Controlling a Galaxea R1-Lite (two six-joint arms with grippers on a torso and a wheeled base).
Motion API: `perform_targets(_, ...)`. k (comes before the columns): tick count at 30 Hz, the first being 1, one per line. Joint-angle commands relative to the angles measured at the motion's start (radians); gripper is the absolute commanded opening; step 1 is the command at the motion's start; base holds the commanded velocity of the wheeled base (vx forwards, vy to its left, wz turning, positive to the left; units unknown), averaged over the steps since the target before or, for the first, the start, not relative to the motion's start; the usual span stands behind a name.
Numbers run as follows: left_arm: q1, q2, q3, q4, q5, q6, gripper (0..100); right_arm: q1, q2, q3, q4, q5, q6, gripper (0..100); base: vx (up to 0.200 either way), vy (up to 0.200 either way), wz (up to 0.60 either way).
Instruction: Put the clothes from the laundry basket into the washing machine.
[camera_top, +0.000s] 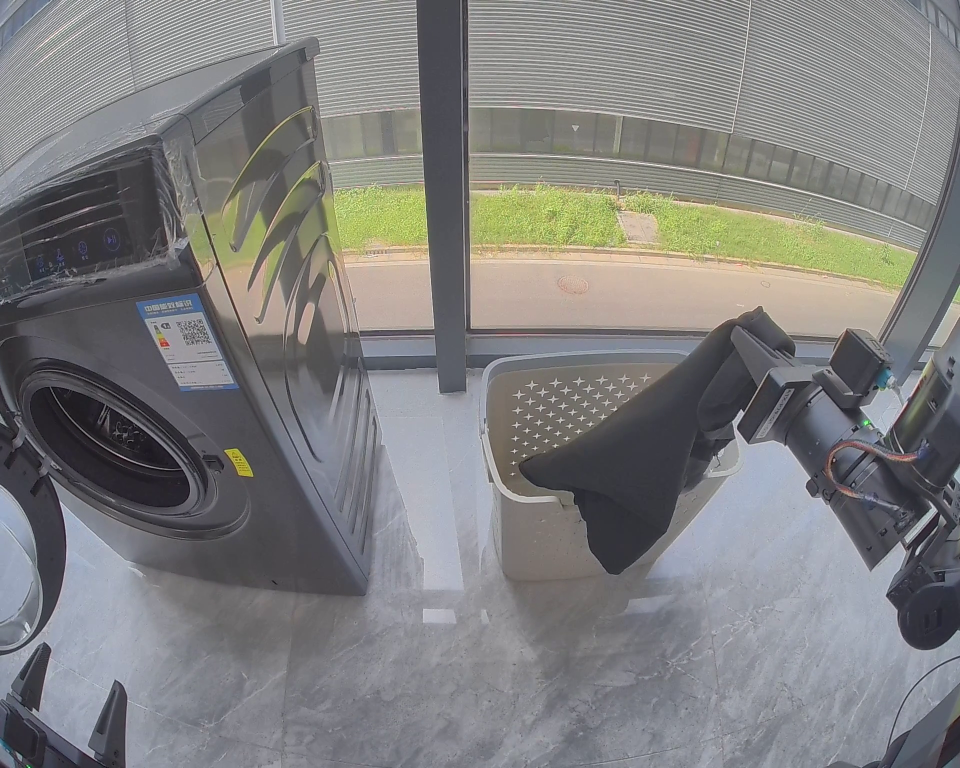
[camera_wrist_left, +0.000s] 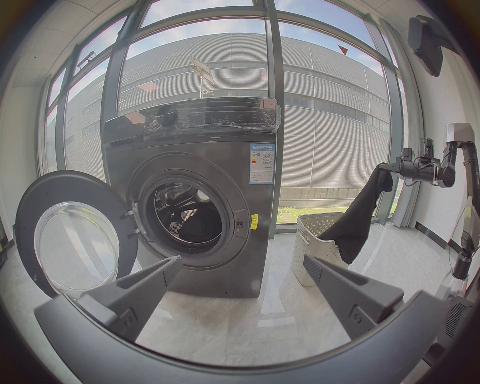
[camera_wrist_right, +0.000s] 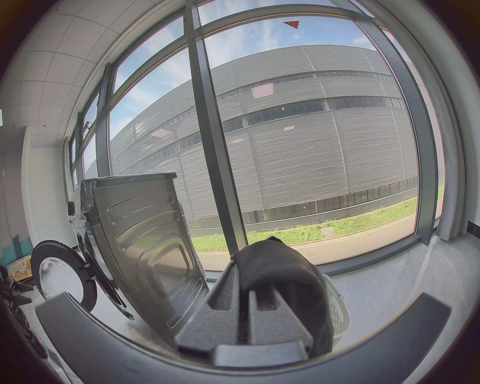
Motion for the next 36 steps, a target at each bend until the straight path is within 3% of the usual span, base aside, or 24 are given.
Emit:
perform_targets(1,0.0,-0.015,0.016,-0.001,0.0,0.0,100,0.015,-0.001,0.007,-0.001,0.004,0.0,0,0.0,0.2,0.0)
perform_targets(16,0.0,-0.015,0.016,-0.001,0.0,-0.003,100,0.07,0.012,0.033,-0.026,0.007,0.01,0,0.0,0.2,0.0)
perform_targets(36,0.0,-0.015,0.016,-0.001,0.0,-0.002,100,0.086,0.017,0.035,-0.039,0.01,0.008,0,0.0,0.2,0.0)
